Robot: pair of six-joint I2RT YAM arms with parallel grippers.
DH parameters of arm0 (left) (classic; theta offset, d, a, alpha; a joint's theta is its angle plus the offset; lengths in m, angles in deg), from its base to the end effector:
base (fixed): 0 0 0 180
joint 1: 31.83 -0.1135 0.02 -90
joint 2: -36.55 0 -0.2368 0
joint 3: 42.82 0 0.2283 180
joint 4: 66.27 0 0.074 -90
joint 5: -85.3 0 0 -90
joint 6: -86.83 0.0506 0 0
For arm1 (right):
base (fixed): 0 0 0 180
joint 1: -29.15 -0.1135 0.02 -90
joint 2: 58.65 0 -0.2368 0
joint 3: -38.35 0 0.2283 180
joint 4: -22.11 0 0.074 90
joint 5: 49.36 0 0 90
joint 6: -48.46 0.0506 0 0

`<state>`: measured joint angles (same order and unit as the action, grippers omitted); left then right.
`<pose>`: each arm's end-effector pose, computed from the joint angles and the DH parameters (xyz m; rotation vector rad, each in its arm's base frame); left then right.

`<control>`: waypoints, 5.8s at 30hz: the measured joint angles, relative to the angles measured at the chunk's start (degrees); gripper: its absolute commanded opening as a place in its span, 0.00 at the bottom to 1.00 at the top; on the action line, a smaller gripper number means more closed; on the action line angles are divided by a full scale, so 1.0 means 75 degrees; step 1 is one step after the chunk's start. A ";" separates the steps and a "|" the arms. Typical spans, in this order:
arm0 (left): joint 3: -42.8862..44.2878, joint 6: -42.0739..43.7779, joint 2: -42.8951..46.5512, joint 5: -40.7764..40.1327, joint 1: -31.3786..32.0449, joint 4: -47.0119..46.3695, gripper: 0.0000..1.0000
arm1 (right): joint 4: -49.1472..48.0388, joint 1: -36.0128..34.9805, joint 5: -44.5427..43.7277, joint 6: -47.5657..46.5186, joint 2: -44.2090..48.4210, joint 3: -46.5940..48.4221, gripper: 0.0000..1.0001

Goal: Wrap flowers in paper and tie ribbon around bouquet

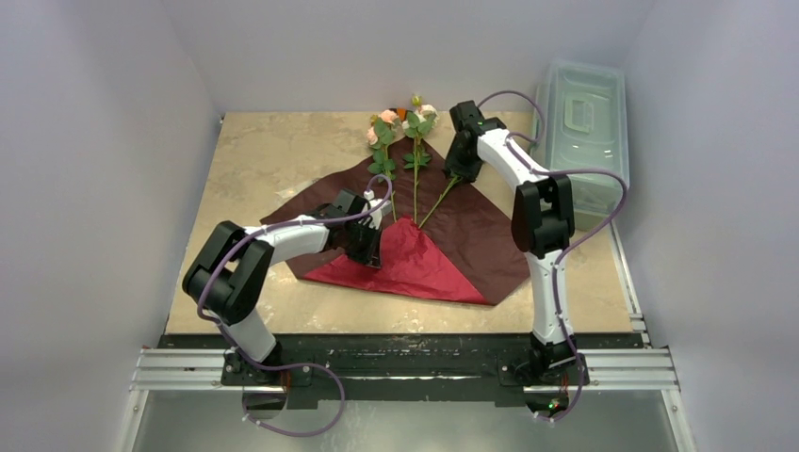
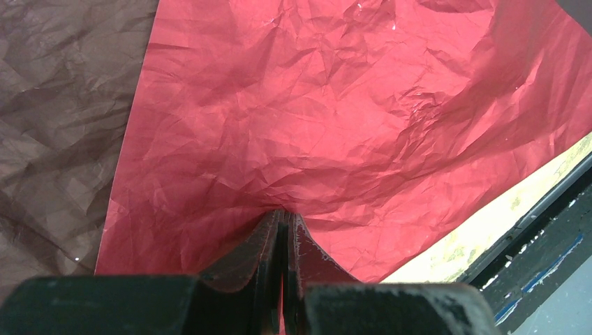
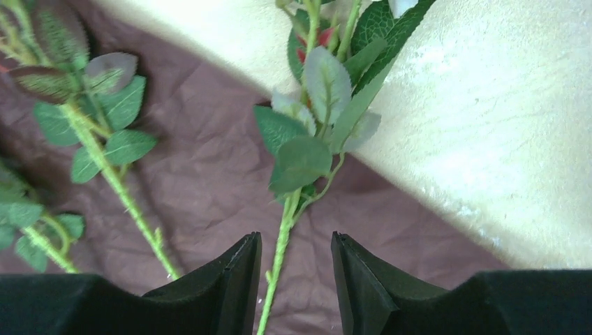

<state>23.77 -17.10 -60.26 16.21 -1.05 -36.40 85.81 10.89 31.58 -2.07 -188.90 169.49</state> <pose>0.2535 -0.1720 0.1286 0.5277 2.6537 -0.7357 0.4374 0.1359 0.1875 0.5373 2.5941 0.1254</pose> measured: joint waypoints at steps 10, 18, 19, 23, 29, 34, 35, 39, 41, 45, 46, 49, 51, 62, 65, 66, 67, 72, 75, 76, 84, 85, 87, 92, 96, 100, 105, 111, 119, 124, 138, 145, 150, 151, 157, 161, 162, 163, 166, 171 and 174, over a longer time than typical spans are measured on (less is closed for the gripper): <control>0.0012 0.0003 -0.0006 0.0006 0.0000 0.0017 0.00 | 0.0050 0.0093 -0.0017 -0.0015 -0.0968 0.0501 0.31; 0.0012 0.0000 -0.0006 0.0000 0.0000 0.0012 0.00 | 0.0020 0.0093 0.0128 -0.0105 -0.0970 0.0624 0.14; 0.0012 0.0000 -0.0006 0.0000 0.0000 0.0012 0.00 | 0.0044 0.0093 0.0134 -0.0128 -0.0973 0.0685 0.12; 0.0012 0.0000 -0.0006 0.0000 0.0000 0.0012 0.00 | 0.0006 0.0079 0.0187 -0.0268 -0.0979 0.0973 0.11; 0.0041 -0.0006 -0.0026 0.0000 0.0000 0.0035 0.00 | -0.0114 -0.0102 0.0472 -0.0533 -0.1058 0.1396 0.11; 0.0114 -0.0055 -0.0093 0.0003 0.0000 0.0038 0.00 | -0.0364 -0.0428 0.0752 -0.0729 -0.1512 0.1836 0.11; 0.0122 -0.0055 -0.0099 0.0000 0.0000 0.0035 0.00 | -0.0399 -0.0475 0.0769 -0.0752 -0.1580 0.1842 0.11; 0.0125 -0.0061 -0.0105 0.0000 0.0000 0.0035 0.00 | -0.0481 -0.0653 0.0889 -0.0819 -0.1722 0.1845 0.12; 0.0125 -0.0064 -0.0105 0.0000 0.0000 0.0038 0.00 | -0.0624 -0.0688 0.0976 -0.0828 -0.1725 0.1845 0.12; 0.0149 -0.0064 -0.0114 -0.0006 0.0000 0.0067 0.00 | -0.0938 -0.0699 0.1075 -0.0868 -0.1725 0.1848 0.22; 0.0169 -0.0064 -0.0122 -0.0012 0.0000 0.0090 0.00 | -0.1017 -0.0699 0.1139 -0.0871 -0.1725 0.1848 0.29; 0.0219 -0.0064 -0.0154 -0.0012 0.0000 0.0131 0.00 | -0.1131 -0.0699 0.1241 -0.0892 -0.1725 0.1848 0.41; 0.0245 -0.0064 -0.0178 -0.0009 0.0000 0.0143 0.00 | -0.1131 -0.0699 0.1311 -0.0930 -0.1725 0.1848 0.46; 0.0463 -0.0064 -0.0242 -0.0009 0.0003 0.0315 0.00 | -0.0866 -0.0323 0.1192 -0.1148 -0.0600 0.0621 0.87; 0.0731 -0.0087 -0.0251 -0.0012 0.0038 0.0525 0.00 | -0.0807 -0.0114 0.1067 -0.1265 0.0656 -0.0382 0.91; 0.0860 -0.0111 -0.0251 -0.0012 0.0061 0.0597 0.00 | -0.0845 -0.0050 0.0979 -0.1300 0.1207 -0.0833 0.92; 0.0994 -0.0149 -0.0251 -0.0012 0.0099 0.0656 0.00 | -0.0860 0.0009 0.0898 -0.1323 0.1757 -0.1294 0.93; 0.1568 -0.0271 -0.0236 -0.0009 0.0440 0.0988 0.00 | -0.1093 0.0119 0.0737 -0.1218 0.4345 -0.3829 0.96; 0.1600 -0.0271 -0.0189 0.0003 0.0772 0.1070 0.00 | -0.1160 0.0207 0.0731 -0.0982 0.5555 -0.5435 0.94; 0.1597 -0.0289 -0.0189 0.0026 0.0915 0.1099 0.00 | -0.1262 0.0283 0.0734 -0.0860 0.6003 -0.6152 0.93; 0.2081 -0.0749 -0.0860 0.0420 0.1539 0.0842 0.00 | -0.1574 0.1801 0.0737 0.0064 0.8478 -0.9329 0.83; 0.2189 -0.0807 -0.0997 0.0443 0.1559 0.0766 0.00 | -0.1722 0.2040 0.0758 0.0172 0.8629 -0.9579 0.83; 0.2299 -0.0860 -0.1192 0.0463 0.1568 0.0682 0.00 | -0.2014 0.2480 0.0819 0.0341 0.8749 -1.0005 0.83; 0.2320 -0.0874 -0.1495 0.0466 0.1565 0.0635 0.00 | -0.2734 0.3448 0.1186 0.0458 0.8612 -1.0748 0.83; 0.2320 -0.0874 -0.1521 0.0466 0.1565 0.0632 0.00 | -0.3267 0.3826 0.1445 0.0455 0.8341 -1.0815 0.76; 0.2320 -0.0874 -0.1521 0.0469 0.1565 0.0650 0.00 | -0.3858 0.3893 0.1754 0.0437 0.8003 -1.0990 0.53; 0.2299 -0.0874 -0.1521 0.0475 0.1565 0.0638 0.00 | -0.4086 0.3893 0.1932 0.0294 0.7723 -1.1028 0.16; 0.1886 -0.0915 -0.1521 0.0510 0.1565 0.0350 0.00 | -0.3675 0.3893 0.1953 -0.0017 0.7988 -1.0713 0.05; 0.1614 -0.1075 -0.1521 0.0600 0.1565 -0.0055 0.00 | -0.2681 0.3847 0.2203 -0.0143 0.8335 -0.9582 0.00; 0.1577 -0.1090 -0.1521 0.0653 0.1562 -0.0122 0.00 | -0.2224 0.3509 0.2436 -0.0085 0.8335 -0.9113 0.00; 0.1982 -0.0848 -0.1247 0.0385 0.1658 0.0813 0.00 | -0.2031 0.2034 0.2748 0.0606 0.7901 -0.7691 0.00; 0.1982 -0.0717 -0.0979 0.0440 0.2031 0.1096 0.00 | -0.2014 0.1976 0.2748 0.0720 0.7635 -0.7525 0.00; 0.1976 -0.0740 -0.0979 0.0574 0.2308 0.1084 0.00 | -0.2002 0.1941 0.2748 0.0749 0.7632 -0.7495 0.00; 0.1961 -0.0749 -0.0982 0.0589 0.2340 0.1052 0.00 | -0.1988 0.1941 0.2748 0.0752 0.7632 -0.7481 0.00; 0.1641 -0.0959 -0.1186 0.0688 0.2416 0.0484 0.00 | -0.1912 0.1923 0.2769 0.0799 0.7621 -0.7347 0.00; 0.1518 -0.1177 -0.1547 0.0930 0.2381 0.0082 0.00 | -0.1848 0.1839 0.2868 0.0892 0.7563 -0.7125 0.00; 0.1515 -0.1207 -0.1550 0.0962 0.2384 0.0032 0.00 | -0.1839 0.1798 0.2914 0.0930 0.7542 -0.7073 0.00; 0.1513 -0.1209 -0.1556 0.0970 0.2396 -0.0023 0.00 | -0.1836 0.1746 0.2943 0.0970 0.7528 -0.7026 0.00; 0.1513 -0.1212 -0.1577 0.1003 0.2404 -0.0108 0.00 | -0.1836 0.1565 0.2978 0.1102 0.7519 -0.6939 0.00; 0.1580 -0.1218 -0.1542 0.0898 0.2404 0.0076 0.00 | -0.1836 0.1244 0.2987 0.1274 0.7510 -0.6834 0.00; 0.1775 -0.1215 -0.1297 0.0527 0.2361 0.0781 0.00 | -0.1833 0.1116 0.2993 0.1311 0.7402 -0.6671 0.00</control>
<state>37.09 -26.21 -69.99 20.16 16.66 -30.54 72.07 19.26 54.03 7.76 -133.39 119.46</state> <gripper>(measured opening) 0.056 0.059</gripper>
